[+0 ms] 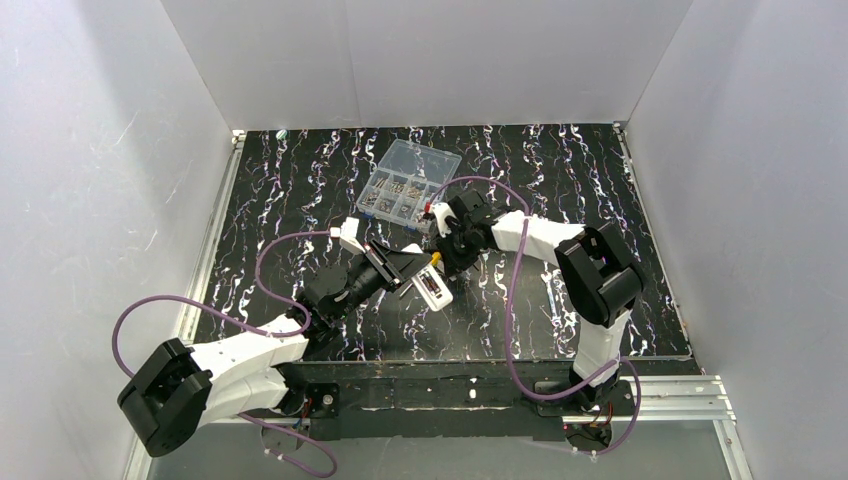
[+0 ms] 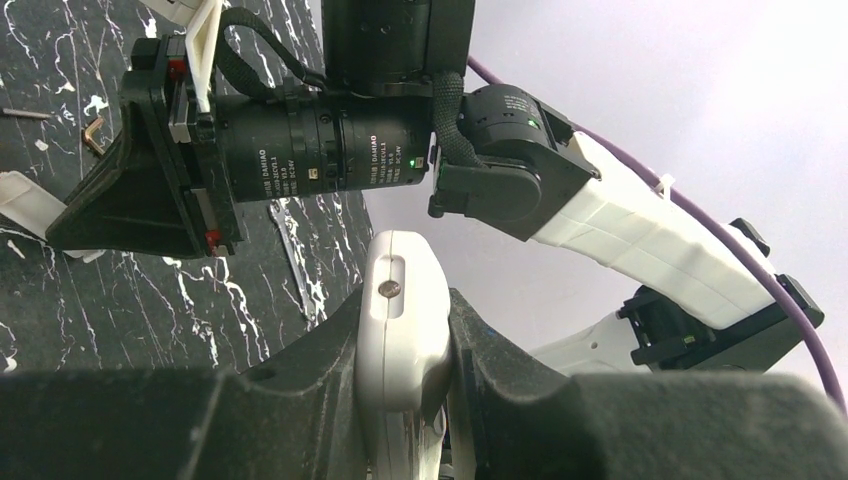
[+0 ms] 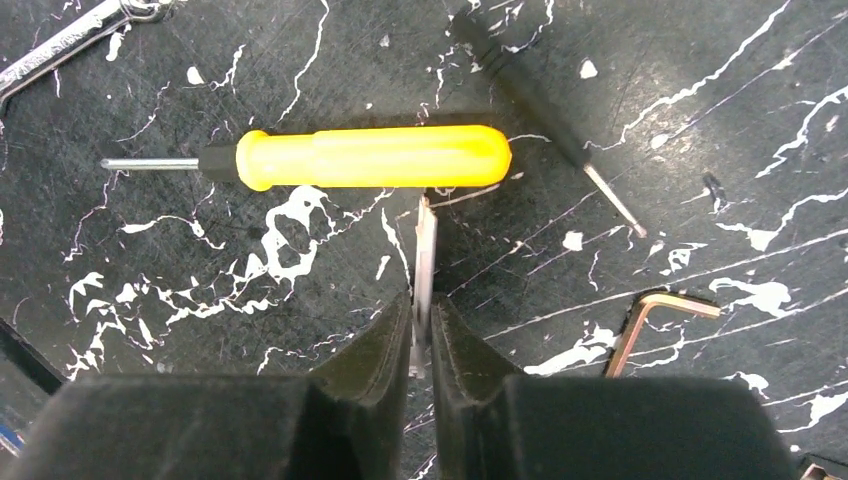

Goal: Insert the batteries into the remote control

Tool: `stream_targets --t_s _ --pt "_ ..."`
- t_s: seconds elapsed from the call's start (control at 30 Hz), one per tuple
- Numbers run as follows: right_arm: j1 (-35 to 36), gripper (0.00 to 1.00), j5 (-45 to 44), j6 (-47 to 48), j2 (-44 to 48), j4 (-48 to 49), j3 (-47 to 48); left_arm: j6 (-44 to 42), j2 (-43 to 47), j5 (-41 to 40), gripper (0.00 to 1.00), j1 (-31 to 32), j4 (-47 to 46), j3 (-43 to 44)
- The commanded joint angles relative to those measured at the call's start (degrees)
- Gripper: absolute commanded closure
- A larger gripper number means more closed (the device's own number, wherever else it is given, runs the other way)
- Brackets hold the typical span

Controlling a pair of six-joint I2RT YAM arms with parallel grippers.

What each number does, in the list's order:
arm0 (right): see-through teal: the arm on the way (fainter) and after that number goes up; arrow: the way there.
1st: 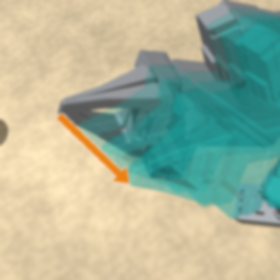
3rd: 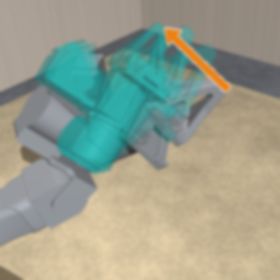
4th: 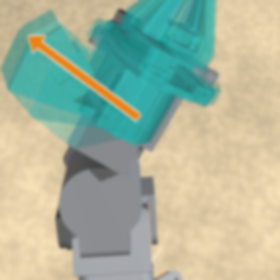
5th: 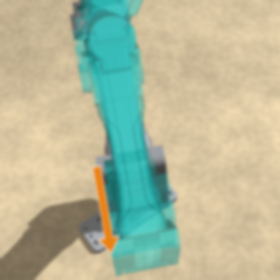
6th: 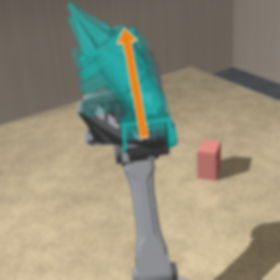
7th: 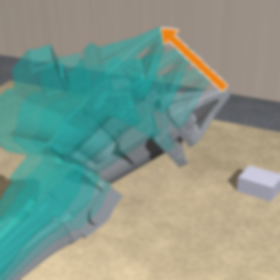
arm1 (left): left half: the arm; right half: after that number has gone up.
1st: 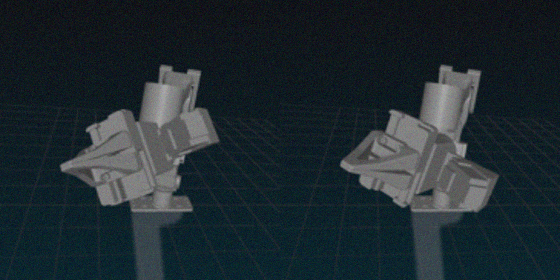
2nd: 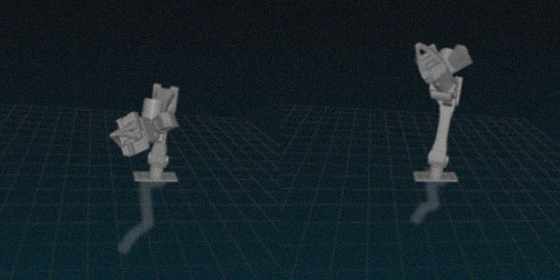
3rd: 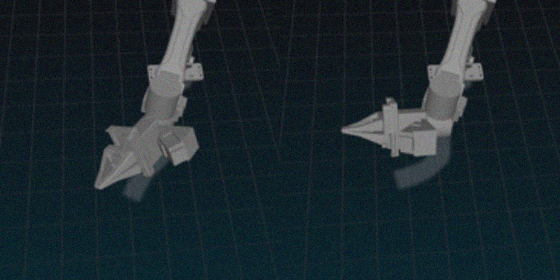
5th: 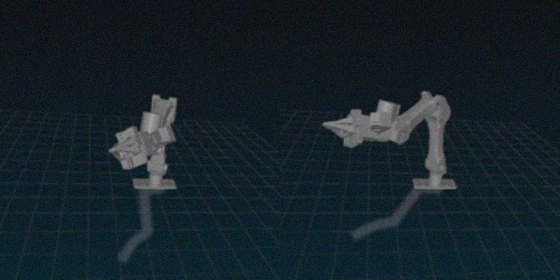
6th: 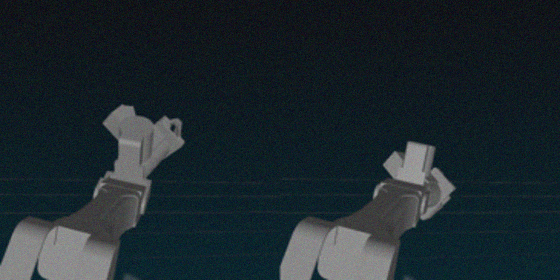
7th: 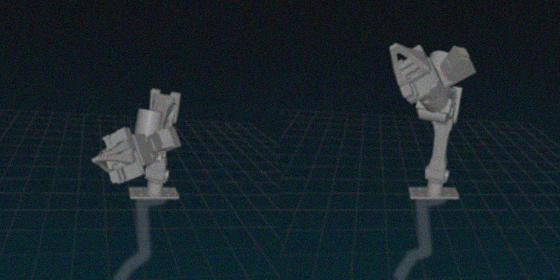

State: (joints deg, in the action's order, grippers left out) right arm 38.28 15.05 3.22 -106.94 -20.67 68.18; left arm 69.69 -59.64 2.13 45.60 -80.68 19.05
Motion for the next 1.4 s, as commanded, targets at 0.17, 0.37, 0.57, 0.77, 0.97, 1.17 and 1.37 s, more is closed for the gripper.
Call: stream_targets --t_s 0.17,0.37,0.57,0.77,0.97,1.17,1.37 --pt "0.18 0.99 -1.06 -4.66 8.31 -0.98 -2.55 -0.6 1.94 -0.99 1.0 0.19 -4.92 -0.41" --pt "2.1 0.99 -9.21 -10.15 14.72 -5.1 -6.95 -0.6 1.83 -1.12 1.0 0.2 -5.34 -0.71" --pt "8.27 0.99 -25.46 -15.43 17.31 -9.84 -11.32 -0.87 2.17 -1.34 1.0 0.26 -4.84 -0.55" --pt "14.33 0.99 -41.18 -21.03 15.43 -12.38 -11.5 -1.04 2.36 -1.07 1.0 0.23 -4.21 -0.09" --pt "16.88 0.99 -43.66 -23.77 10.47 -16.59 -8.16 -1.4 3.36 -1.0 1.0 0.2 -3.28 -0.08" --pt "18.92 0.82 -44.48 -26.72 7.57 -18.11 -6.77 -1.58 3.3 -0.95 1.0 0.26 -3.34 0.02" --pt "18.99 0.55 -41.99 -27.45 10.47 -15.81 -8.29 -1.33 2.86 -0.81 1.0 0.21 -3.49 0.04"
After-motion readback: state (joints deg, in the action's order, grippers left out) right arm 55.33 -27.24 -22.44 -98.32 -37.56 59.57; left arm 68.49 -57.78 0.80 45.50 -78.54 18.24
